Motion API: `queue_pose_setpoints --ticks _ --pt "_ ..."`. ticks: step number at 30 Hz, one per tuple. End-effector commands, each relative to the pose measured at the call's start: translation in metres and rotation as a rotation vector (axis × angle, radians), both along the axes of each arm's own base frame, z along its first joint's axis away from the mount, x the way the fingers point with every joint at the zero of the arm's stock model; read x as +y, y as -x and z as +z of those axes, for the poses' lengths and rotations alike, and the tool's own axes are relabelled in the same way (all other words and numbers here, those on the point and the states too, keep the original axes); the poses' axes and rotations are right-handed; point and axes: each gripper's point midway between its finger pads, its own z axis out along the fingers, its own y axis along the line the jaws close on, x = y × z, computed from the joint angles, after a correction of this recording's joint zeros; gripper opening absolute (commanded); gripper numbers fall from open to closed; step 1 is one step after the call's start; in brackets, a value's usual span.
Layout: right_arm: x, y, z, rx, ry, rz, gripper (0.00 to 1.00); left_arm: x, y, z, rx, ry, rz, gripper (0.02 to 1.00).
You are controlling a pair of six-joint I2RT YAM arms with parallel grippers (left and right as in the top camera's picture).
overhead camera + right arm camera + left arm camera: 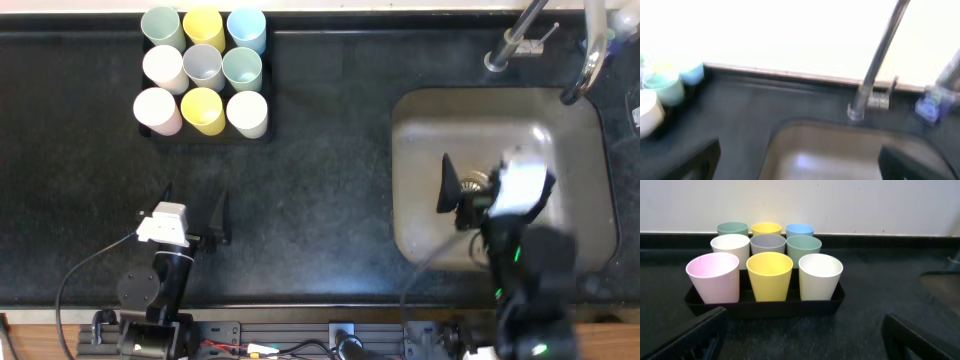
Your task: Store Cups
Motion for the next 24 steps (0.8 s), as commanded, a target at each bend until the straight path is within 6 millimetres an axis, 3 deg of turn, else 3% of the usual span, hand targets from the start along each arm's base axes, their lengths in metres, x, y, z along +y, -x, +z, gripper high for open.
queue_pose_setpoints --ticks 1,5,11,14,24 --pt "-0.005 0.016 -0.037 -0.114 -0.011 -0.02 0.996 -0.001 0.0 0.0 -0.002 0.008 -0.006 0.998" --pt "-0.007 0.025 -0.063 -0.126 -0.013 -0.02 0.996 -0.001 0.0 0.0 -0.002 0.008 -0.006 0.998" --pt "-0.006 0.018 -0.095 -0.042 -0.002 -0.02 0.993 -0.001 0.0 0.0 -0.002 0.008 -0.006 0.998" --pt "-0.005 0.016 -0.123 0.015 0.006 -0.019 0.996 -0.001 0.0 0.0 -0.002 0.008 -0.006 0.996" --pt "-0.009 0.013 -0.12 -0.004 0.003 -0.039 0.998 -0.001 0.0 0.0 -0.002 0.008 -0.006 0.998"
